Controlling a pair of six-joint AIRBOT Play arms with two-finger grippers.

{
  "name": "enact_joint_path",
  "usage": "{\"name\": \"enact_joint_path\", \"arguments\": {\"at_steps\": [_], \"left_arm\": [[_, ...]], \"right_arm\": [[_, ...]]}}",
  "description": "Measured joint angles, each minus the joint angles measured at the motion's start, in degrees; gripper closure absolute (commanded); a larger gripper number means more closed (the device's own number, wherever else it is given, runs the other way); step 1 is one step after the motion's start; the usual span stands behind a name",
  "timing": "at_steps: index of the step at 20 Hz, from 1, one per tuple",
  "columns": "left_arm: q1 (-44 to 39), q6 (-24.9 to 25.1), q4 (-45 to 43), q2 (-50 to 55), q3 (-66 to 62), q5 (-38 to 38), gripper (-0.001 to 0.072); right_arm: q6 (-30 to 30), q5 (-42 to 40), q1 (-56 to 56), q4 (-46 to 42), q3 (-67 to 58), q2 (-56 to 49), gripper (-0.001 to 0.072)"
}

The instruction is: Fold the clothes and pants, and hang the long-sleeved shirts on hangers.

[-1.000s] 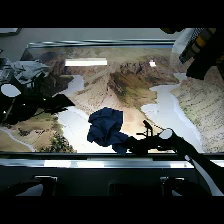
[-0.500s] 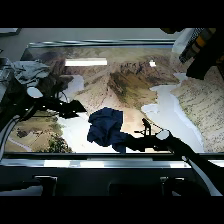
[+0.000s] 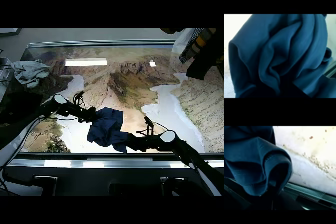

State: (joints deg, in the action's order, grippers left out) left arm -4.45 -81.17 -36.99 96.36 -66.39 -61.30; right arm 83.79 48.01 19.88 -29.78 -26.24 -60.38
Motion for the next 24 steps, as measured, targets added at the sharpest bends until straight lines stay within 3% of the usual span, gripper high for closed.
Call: {"name": "enact_joint_path", "arguments": {"at_steps": [3,5,9,13,19,24], "left_arm": [[2.4,0.6,0.5,-1.4,-2.2,-0.5,0.0687],[5.1,1.2,0.4,-3.7,-5.0,-2.1,0.0686],[11.3,1.5,-2.5,-11.4,-13.7,-6.9,0.0687],[16.0,1.2,-5.3,-22.1,-21.7,-10.6,0.0687],[18.6,-7.1,-15.5,-42.0,-25.6,-12.4,0.0687],[19.0,-15.5,-28.6,-54.4,-26.1,-8.5,0.0686]], "right_arm": [[3.0,1.4,0.0,-5.8,-2.8,3.3,0.0686],[7.0,3.3,0.0,-14.4,-7.9,6.1,0.0686],[14.5,7.2,0.0,-33.6,-24.3,10.9,0.0685],[15.5,11.3,0.0,-42.4,-43.0,14.3,0.0685],[15.0,17.7,0.0,-46.0,-64.1,21.0,0.0686],[18.7,17.5,0.1,-52.2,-73.3,24.1,0.0685]]}}
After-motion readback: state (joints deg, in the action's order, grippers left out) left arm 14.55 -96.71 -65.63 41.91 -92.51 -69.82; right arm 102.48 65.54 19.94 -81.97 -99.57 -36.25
